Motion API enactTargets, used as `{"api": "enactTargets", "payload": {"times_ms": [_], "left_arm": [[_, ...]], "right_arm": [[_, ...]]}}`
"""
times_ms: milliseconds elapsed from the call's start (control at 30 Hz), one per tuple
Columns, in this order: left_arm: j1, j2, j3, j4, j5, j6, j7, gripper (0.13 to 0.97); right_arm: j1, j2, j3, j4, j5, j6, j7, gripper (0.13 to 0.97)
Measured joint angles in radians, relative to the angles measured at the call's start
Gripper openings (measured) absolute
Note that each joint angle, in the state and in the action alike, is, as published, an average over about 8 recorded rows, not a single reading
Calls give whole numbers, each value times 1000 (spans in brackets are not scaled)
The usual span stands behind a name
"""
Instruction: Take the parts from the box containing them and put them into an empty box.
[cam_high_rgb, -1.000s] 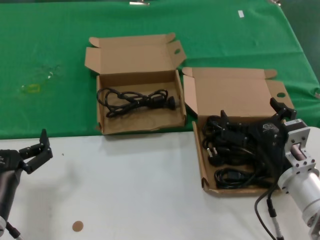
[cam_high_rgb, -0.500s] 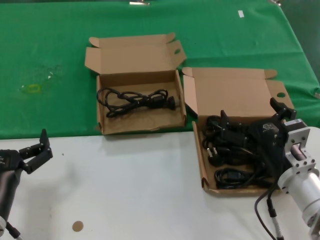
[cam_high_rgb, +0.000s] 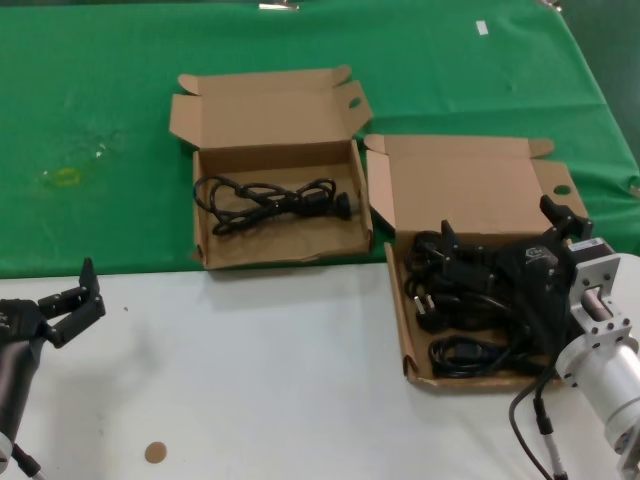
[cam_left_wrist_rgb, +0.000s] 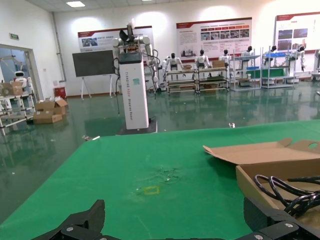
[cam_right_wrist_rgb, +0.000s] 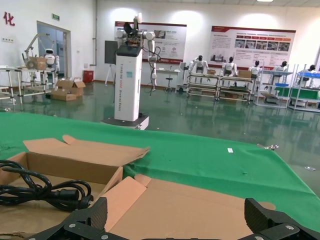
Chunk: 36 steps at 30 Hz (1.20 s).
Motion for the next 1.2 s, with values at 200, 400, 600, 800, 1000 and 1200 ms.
{"api": "enactTargets", "payload": {"times_ms": [200, 400, 600, 800, 1000, 1200], "left_arm": [[0, 0, 0, 0, 0, 0, 0, 966], [0, 0, 0, 0, 0, 0, 0, 966], [0, 0, 0, 0, 0, 0, 0, 966], [0, 0, 0, 0, 0, 0, 0, 966], [0, 0, 0, 0, 0, 0, 0, 966], [0, 0, 0, 0, 0, 0, 0, 966]], "right_arm": [[0, 0, 0, 0, 0, 0, 0, 966], [0, 0, 0, 0, 0, 0, 0, 966], [0, 0, 0, 0, 0, 0, 0, 966], [0, 0, 0, 0, 0, 0, 0, 966], [0, 0, 0, 0, 0, 0, 0, 966], [0, 0, 0, 0, 0, 0, 0, 966]]}}
